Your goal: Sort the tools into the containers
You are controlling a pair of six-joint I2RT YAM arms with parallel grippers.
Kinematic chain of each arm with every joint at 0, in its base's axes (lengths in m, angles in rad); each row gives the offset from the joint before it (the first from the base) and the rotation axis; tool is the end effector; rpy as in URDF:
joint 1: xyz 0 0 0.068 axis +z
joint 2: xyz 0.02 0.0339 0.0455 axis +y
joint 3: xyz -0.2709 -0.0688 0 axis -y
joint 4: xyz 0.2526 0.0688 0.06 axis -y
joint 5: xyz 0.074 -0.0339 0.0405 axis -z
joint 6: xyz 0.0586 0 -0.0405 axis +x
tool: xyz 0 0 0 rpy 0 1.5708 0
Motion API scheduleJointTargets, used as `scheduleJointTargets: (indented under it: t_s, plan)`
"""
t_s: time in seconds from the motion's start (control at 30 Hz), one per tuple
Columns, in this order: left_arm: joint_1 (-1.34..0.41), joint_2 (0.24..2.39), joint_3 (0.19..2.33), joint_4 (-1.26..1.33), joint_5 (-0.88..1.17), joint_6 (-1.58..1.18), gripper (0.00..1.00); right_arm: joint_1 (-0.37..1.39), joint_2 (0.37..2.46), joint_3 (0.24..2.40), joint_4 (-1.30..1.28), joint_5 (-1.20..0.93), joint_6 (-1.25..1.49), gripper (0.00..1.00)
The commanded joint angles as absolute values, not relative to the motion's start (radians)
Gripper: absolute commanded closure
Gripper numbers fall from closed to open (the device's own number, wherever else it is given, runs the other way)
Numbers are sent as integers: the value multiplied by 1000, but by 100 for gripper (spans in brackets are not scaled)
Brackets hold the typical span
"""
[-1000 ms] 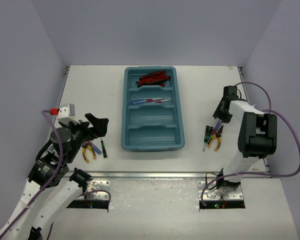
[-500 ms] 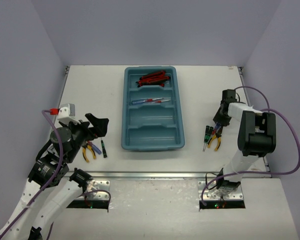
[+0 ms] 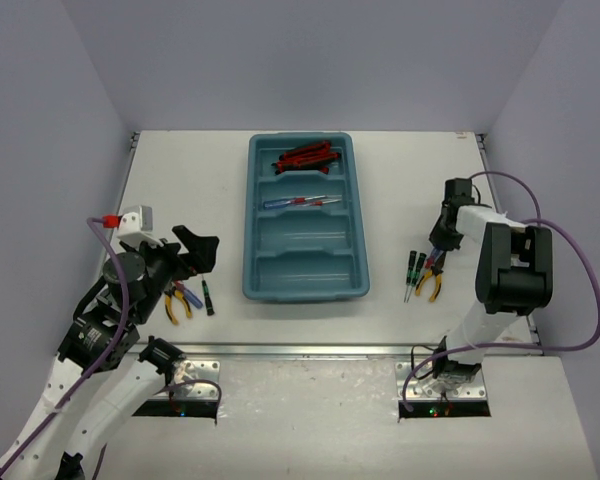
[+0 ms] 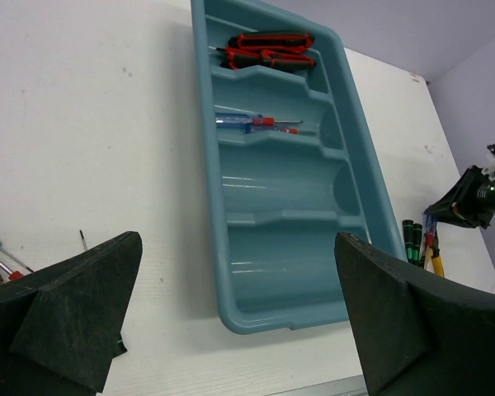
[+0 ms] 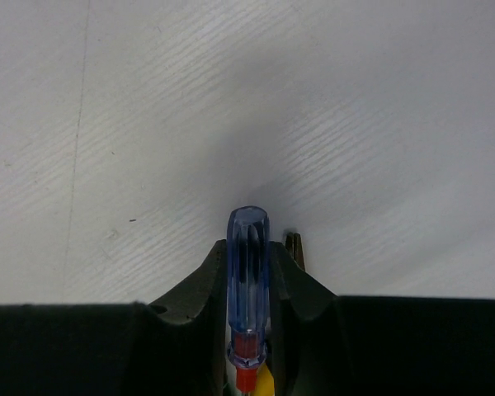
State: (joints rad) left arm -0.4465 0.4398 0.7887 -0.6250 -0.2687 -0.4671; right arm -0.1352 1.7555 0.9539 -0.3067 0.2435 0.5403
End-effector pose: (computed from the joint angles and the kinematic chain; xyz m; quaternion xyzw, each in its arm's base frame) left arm 0.1125 -0.0366 0.3360 -0.0889 0.7896 -0.1677 0.5835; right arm 0.3419 -0.0608 0.1229 0.3464 0.9024 -0.0700 0.2466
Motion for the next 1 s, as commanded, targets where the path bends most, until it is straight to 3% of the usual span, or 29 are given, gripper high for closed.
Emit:
scheduleJointTargets:
  t_s: [0.0,0.17,0.27,0.47,0.53,0.63,0.73,0.97]
  plan:
    - [-451,451,790,-582,-258,-451,0,-137,1651,983,-334,294,503,87]
    - [-451,460,790,-583,-258,-451,0,-137,1563,994,-364,298,482,88]
    - [-451,468,790,-583,-259,-451,0,-135,1466,1001,-325,170,467,89]
    - [-451,493,792,-585,-264,-452,0,-32,1337,1013,60,-162,380,95]
    - [-451,510,795,-588,-266,-454,0,66,1389,1064,181,-328,295,95]
    - [-450,521,796,-593,-277,-456,0,179,1520,1239,158,-501,-6,92]
    - [-451,522,797,-596,-284,-459,0,279,1676,1431,97,-578,-226,92]
    - [-450,523,795,-594,-290,-460,0,351,1925,1597,111,-775,-487,89]
